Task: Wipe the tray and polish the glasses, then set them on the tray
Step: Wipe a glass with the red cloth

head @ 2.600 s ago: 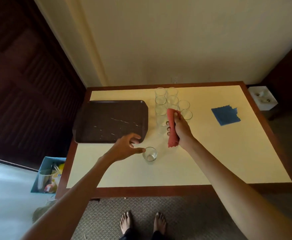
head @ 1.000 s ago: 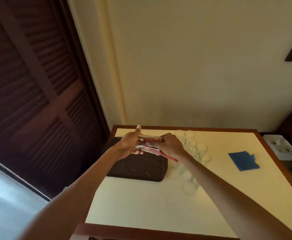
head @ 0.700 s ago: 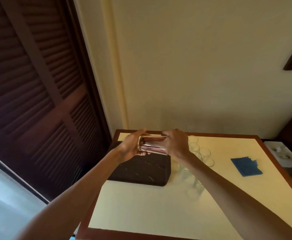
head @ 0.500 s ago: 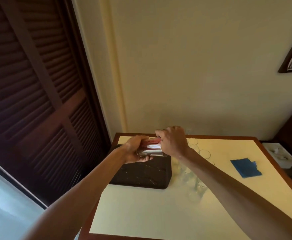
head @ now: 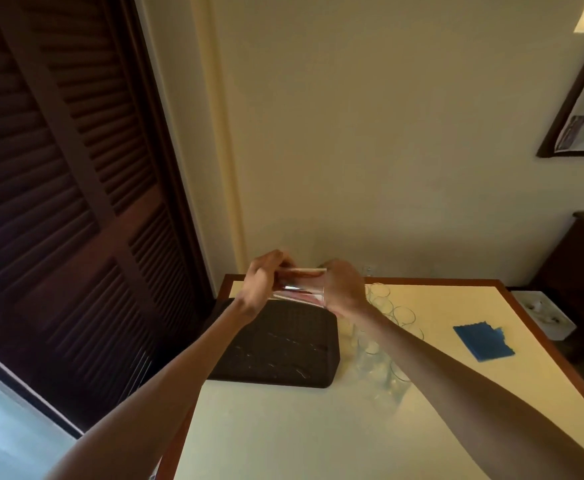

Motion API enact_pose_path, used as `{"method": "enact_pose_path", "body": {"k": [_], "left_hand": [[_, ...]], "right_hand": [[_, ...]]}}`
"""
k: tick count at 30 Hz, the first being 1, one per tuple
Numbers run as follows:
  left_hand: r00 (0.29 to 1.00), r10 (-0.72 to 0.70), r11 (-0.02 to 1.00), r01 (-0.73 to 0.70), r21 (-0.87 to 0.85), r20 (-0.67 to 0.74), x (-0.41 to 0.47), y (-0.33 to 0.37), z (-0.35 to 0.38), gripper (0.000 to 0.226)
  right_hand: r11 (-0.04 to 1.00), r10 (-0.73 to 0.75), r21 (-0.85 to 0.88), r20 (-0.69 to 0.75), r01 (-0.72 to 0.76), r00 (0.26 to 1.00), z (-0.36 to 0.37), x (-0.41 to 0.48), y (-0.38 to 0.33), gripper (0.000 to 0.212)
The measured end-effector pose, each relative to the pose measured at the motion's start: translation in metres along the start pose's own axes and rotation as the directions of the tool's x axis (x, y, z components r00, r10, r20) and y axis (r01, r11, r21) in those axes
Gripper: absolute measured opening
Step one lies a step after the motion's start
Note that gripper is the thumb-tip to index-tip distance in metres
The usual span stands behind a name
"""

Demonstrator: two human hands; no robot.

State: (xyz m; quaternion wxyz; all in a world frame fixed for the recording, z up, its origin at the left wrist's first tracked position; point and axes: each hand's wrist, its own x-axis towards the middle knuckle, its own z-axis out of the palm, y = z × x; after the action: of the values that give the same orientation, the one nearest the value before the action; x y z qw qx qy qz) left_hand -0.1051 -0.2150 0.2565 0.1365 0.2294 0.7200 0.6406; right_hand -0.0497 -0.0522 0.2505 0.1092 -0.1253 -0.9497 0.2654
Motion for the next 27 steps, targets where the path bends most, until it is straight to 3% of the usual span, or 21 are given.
{"method": "enact_pose_path", "body": {"k": [1,3,5,6,8,10,11,12,13,14,15,16,18,20,21,22,23,24,25,27], "left_hand": [[0.99,-0.122,0.989,0.127,-0.07,0.071,0.002,0.002,-0.004,0.045],[0.919,-0.334,0.899,0.378,-0.223,0.21,0.002,0.009,-0.01,0.046],[0.871,-0.425,0.825,0.484,-0.291,0.244,0.0,0.014,-0.012,0.046],[0.873,-0.433,0.829,0.483,-0.282,0.222,-0.001,0.017,-0.011,0.044],[0.906,-0.402,0.872,0.422,-0.248,0.129,-0.001,0.02,-0.01,0.039],[0.959,-0.284,0.945,0.281,-0.166,0.007,0.002,0.023,-0.01,0.038],[0.985,-0.162,0.985,0.158,-0.062,-0.055,0.003,0.022,-0.011,0.04],[0.995,-0.016,0.997,0.023,0.072,-0.097,0.005,0.021,-0.012,0.042],[0.986,0.117,0.978,-0.095,0.183,-0.115,0.007,0.019,-0.011,0.043],[0.97,0.211,0.951,-0.175,0.255,-0.12,0.007,0.017,-0.01,0.041],[0.955,0.268,0.933,-0.224,0.283,-0.129,0.007,0.015,-0.009,0.04],[0.945,0.295,0.928,-0.248,0.28,-0.139,0.006,0.013,-0.009,0.04],[0.965,0.235,0.96,-0.213,0.18,-0.114,0.004,0.01,-0.012,0.045],[1.0,0.001,0.999,-0.001,-0.038,0.007,0.004,0.013,-0.013,0.047],[0.988,-0.138,0.98,0.147,-0.138,0.073,0.004,0.017,-0.012,0.044],[0.959,-0.254,0.94,0.275,-0.204,0.124,0.003,0.02,-0.009,0.04],[0.934,-0.33,0.909,0.354,-0.221,0.136,0.001,0.023,-0.005,0.035],[0.924,-0.364,0.899,0.381,-0.214,0.118,0.001,0.025,-0.002,0.032],[0.931,-0.355,0.912,0.365,-0.186,0.089,0.002,0.026,0.0,0.031],[0.969,-0.247,0.961,0.246,-0.123,0.005,0.006,0.024,0.0,0.033]], "right_hand": [[0.969,-0.186,-0.19,-0.15,0.156,0.971,-0.006,0.0,-0.003,0.008],[0.84,-0.489,-0.409,-0.286,0.357,0.824,-0.016,-0.001,-0.014,0.019],[0.757,-0.623,-0.481,-0.327,0.442,0.71,-0.019,0.008,-0.017,0.028],[0.751,-0.636,-0.474,-0.333,0.46,0.696,-0.017,0.011,-0.016,0.024],[0.822,-0.557,-0.369,-0.365,0.434,0.746,-0.018,0.01,-0.015,0.015],[0.952,-0.303,-0.138,-0.291,0.273,0.907,-0.014,0.004,-0.018,0.009],[0.988,-0.113,0.085,-0.147,0.126,0.983,-0.011,0.001,-0.02,0.018],[0.933,0.06,0.351,0.068,-0.08,0.996,-0.008,-0.002,-0.022,0.033],[0.793,0.157,0.521,0.325,-0.315,0.932,-0.007,-0.006,-0.027,0.044],[0.669,0.169,0.576,0.498,-0.47,0.851,-0.006,-0.009,-0.029,0.049],[0.619,0.149,0.588,0.563,-0.521,0.813,-0.007,-0.011,-0.031,0.051],[0.646,0.144,0.577,0.55,-0.499,0.822,-0.006,-0.007,-0.028,0.051],[0.82,0.136,0.487,0.346,-0.302,0.928,-0.007,0.0,-0.023,0.047],[0.997,-0.015,0.074,-0.026,0.017,1.0,-0.013,0.007,-0.017,0.025],[0.973,-0.204,-0.146,-0.194,0.178,0.959,-0.015,0.01,-0.014,0.011],[0.902,-0.405,-0.295,-0.321,0.316,0.856,-0.02,0.008,-0.015,0.008],[0.835,-0.536,-0.375,-0.388,0.404,0.75,-0.026,0.004,-0.018,0.01],[0.8,-0.593,-0.404,-0.417,0.444,0.689,-0.027,0.004,-0.017,0.01],[0.8,-0.594,-0.399,-0.422,0.448,0.685,-0.032,0.0,-0.019,0.011],[0.907,-0.404,-0.269,-0.349,0.323,0.846,-0.022,0.004,-0.012,0.01]]}}
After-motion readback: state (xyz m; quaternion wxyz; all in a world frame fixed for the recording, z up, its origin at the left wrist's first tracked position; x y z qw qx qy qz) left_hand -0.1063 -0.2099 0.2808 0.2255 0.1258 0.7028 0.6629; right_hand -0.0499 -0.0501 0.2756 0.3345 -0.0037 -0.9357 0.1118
